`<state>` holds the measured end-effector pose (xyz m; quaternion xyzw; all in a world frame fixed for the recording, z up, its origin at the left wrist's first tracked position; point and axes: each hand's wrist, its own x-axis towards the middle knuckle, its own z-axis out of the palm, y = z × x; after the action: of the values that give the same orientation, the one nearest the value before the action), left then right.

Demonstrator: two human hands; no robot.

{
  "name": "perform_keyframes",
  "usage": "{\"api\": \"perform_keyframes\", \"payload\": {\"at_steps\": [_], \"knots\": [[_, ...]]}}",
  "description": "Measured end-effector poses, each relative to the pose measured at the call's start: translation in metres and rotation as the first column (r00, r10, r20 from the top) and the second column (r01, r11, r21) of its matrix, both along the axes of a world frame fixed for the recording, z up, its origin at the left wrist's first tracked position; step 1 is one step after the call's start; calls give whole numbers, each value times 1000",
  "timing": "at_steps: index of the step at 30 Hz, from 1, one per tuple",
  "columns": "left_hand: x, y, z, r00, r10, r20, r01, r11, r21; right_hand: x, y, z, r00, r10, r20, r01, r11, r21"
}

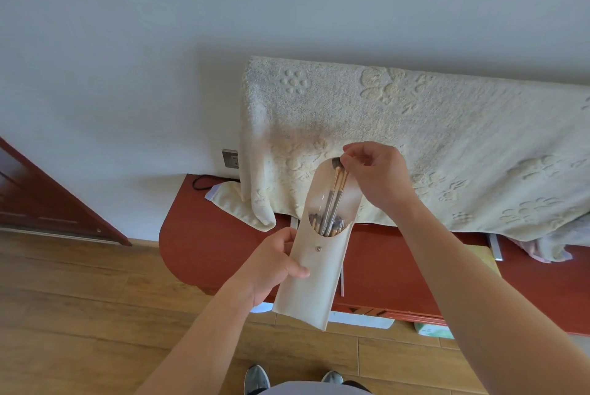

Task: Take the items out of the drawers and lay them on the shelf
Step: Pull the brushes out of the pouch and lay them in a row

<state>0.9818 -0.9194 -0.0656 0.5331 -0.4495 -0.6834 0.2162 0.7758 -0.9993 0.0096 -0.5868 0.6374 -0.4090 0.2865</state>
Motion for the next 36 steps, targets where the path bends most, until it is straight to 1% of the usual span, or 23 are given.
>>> {"api": "perform_keyframes", "payload": {"at_steps": [2,7,10,14,18,22,24,28,33,36], "knots": [[-1,-1,-1,1000,5,4,-5,1000,9,-2,-4,5,1000,-1,19,1,1000,9],[0,-5,-4,999,43,-1,-43,999,26,-3,-8,16,1000,0,-2,0,1000,-2],[2,-7,-6,999,36,-3,-36,999,32,-3,-11,19,999,-1,40,0,1000,12],[5,-7,-10,1000,-11,8,11,999,40,-3,-11,26,992,2,127,-6,999,36],[8,-5,-15,997,-69,28,68,997,47,-5,-12,31,968,9,252,-43,991,127],[10,-5,-17,998,-52,28,50,997,61,-6,-12,31,952,23,304,-106,960,258],[11,-7,-17,999,-48,9,48,997,57,-6,-11,28,937,41,348,-150,945,292],[11,-11,-15,999,-3,-44,6,998,57,-4,-8,23,935,89,344,-206,926,318],[6,-17,-10,992,63,-110,-58,997,54,3,-2,18,905,120,407,-270,903,334],[6,-22,-5,984,45,-174,-41,999,29,7,2,15,908,140,395,-287,895,341]]}}
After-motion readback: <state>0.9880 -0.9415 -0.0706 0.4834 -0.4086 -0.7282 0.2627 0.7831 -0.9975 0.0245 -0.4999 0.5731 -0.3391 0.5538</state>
